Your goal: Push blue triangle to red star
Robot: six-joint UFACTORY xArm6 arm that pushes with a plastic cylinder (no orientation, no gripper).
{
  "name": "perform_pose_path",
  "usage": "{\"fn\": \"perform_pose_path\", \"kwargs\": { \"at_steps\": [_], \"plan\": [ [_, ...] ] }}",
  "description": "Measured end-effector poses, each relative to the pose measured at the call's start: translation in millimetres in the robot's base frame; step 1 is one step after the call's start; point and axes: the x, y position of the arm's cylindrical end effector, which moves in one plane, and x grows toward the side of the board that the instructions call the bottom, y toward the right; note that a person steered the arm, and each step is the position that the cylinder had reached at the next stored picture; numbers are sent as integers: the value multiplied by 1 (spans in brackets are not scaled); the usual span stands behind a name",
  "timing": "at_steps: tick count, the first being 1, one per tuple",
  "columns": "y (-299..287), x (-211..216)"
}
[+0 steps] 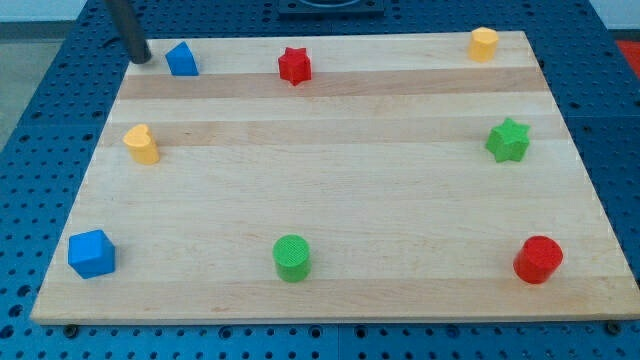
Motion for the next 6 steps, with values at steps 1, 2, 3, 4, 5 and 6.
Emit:
{"fn": "perform_pose_path", "kwargs": {
  "at_steps": [1, 2, 3, 4, 5, 6],
  "plan": [
    [85, 0],
    [151, 0],
    [134, -9],
    [81, -33],
    [36, -31],
    [19, 11]
  ]
}}
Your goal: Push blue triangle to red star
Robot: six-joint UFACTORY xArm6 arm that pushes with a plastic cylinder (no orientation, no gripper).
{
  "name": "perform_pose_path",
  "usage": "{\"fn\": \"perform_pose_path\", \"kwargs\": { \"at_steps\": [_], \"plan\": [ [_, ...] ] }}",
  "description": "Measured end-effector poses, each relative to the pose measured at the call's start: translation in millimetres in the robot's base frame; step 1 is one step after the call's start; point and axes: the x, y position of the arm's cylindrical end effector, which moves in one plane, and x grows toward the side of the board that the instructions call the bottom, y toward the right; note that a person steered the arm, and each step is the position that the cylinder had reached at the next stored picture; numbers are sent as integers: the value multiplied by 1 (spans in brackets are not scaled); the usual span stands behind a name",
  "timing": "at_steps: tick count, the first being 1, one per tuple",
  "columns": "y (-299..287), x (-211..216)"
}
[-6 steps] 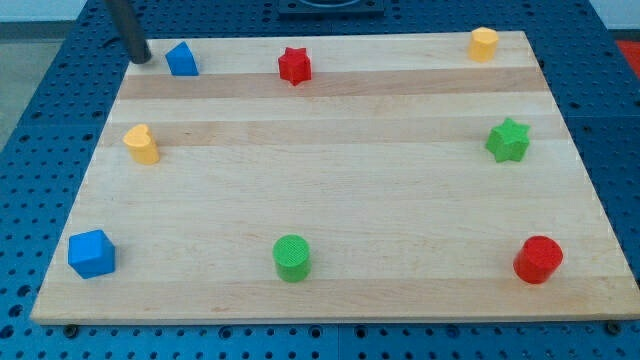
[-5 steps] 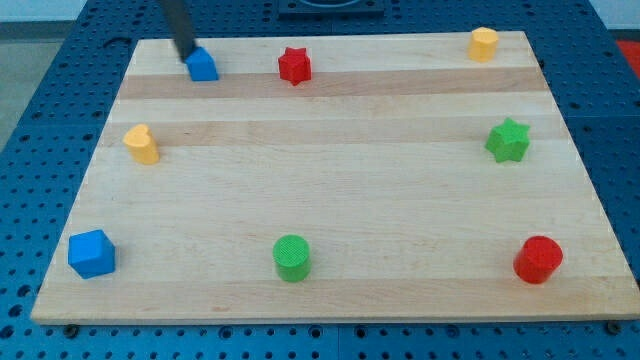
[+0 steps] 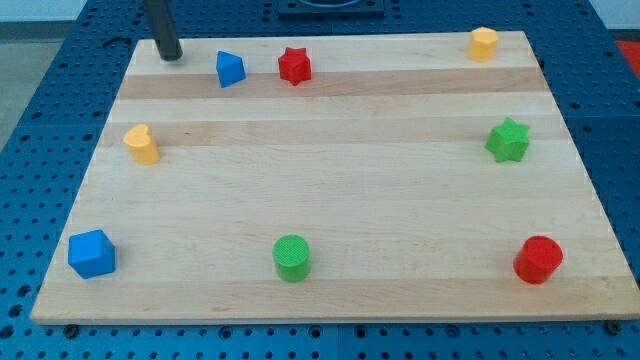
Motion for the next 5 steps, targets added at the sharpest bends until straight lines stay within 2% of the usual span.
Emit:
{"fn": "perform_pose_path", "kwargs": {
  "at_steps": [1, 3, 4, 5],
  "plan": [
    [13, 20],
    [142, 20],
    [152, 21],
    [121, 55]
  ]
}}
